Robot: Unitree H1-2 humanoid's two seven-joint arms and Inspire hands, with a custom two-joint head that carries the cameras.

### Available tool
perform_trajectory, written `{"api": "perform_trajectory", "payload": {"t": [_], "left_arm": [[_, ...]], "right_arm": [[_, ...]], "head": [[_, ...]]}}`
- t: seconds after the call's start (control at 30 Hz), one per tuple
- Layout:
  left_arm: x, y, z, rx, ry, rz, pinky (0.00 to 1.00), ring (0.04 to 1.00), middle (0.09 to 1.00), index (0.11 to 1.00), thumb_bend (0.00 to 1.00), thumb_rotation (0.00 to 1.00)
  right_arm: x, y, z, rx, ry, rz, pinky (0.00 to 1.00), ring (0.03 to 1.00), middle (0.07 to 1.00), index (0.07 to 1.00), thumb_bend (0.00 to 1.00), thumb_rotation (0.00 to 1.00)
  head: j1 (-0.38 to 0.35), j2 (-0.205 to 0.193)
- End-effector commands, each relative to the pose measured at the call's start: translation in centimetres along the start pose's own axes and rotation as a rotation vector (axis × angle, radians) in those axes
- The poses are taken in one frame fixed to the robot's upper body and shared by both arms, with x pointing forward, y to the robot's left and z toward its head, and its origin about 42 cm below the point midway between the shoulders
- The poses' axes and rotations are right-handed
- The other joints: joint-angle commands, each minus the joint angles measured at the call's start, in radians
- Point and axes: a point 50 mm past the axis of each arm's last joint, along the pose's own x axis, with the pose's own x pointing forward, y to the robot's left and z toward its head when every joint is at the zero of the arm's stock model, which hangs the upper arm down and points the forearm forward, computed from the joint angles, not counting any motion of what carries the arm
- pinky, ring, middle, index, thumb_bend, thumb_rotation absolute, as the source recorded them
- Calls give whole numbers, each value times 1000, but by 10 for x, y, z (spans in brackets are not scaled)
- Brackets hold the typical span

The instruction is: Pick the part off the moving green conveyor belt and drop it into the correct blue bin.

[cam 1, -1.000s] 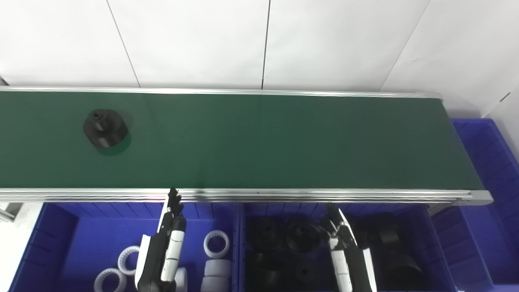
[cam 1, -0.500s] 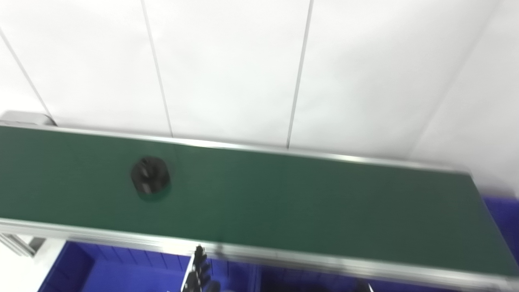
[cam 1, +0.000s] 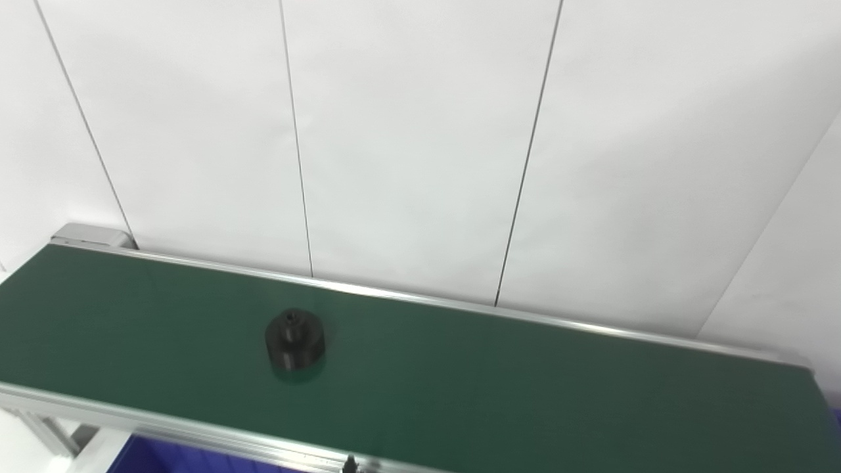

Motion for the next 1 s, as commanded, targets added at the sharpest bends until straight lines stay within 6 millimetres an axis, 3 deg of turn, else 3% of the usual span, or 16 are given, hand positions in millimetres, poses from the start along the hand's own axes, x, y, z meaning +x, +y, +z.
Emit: {"api": "perform_trajectory", "payload": {"t": [0.0,0.2,0.37,0.47,0.5,0.53,0.57,0.73,0.97], "left_arm": [[17,-28,15,-49,-50,0,892,930,950,967,394,746],[21,-29,18,-60,-51,5,852,905,915,946,366,729],[24,-28,21,-84,-37,9,844,884,890,938,370,709],[25,-27,24,-94,-39,8,824,881,893,942,355,675],[25,-27,26,-92,-42,5,821,880,893,942,354,673],[26,-27,27,-91,-43,2,803,883,899,948,352,660],[26,-27,29,-98,-45,-4,796,895,913,960,347,640],[27,-28,35,-111,-46,-7,800,914,934,980,384,631],[27,-31,40,-106,-50,-6,837,915,940,993,418,699]], "right_arm": [[23,1,27,-20,-165,39,730,886,969,951,883,572],[91,10,67,-47,-330,121,714,904,988,966,867,509],[155,39,111,-154,-439,182,646,889,975,958,889,479],[175,52,128,-216,-459,197,647,873,973,940,893,438],[184,60,137,-265,-459,208,649,873,973,939,892,436],[189,65,143,-301,-458,212,651,868,964,942,890,465],[198,75,152,-363,-459,225,658,857,954,940,885,489],[238,112,185,-671,-443,283,648,833,937,922,913,445],[283,157,199,-956,-386,414,689,874,930,883,987,401]], "head": [[0,4],[-3,19],[-16,65],[-23,87],[-32,115],[-32,115],[-41,139],[-55,185],[-61,208]]}}
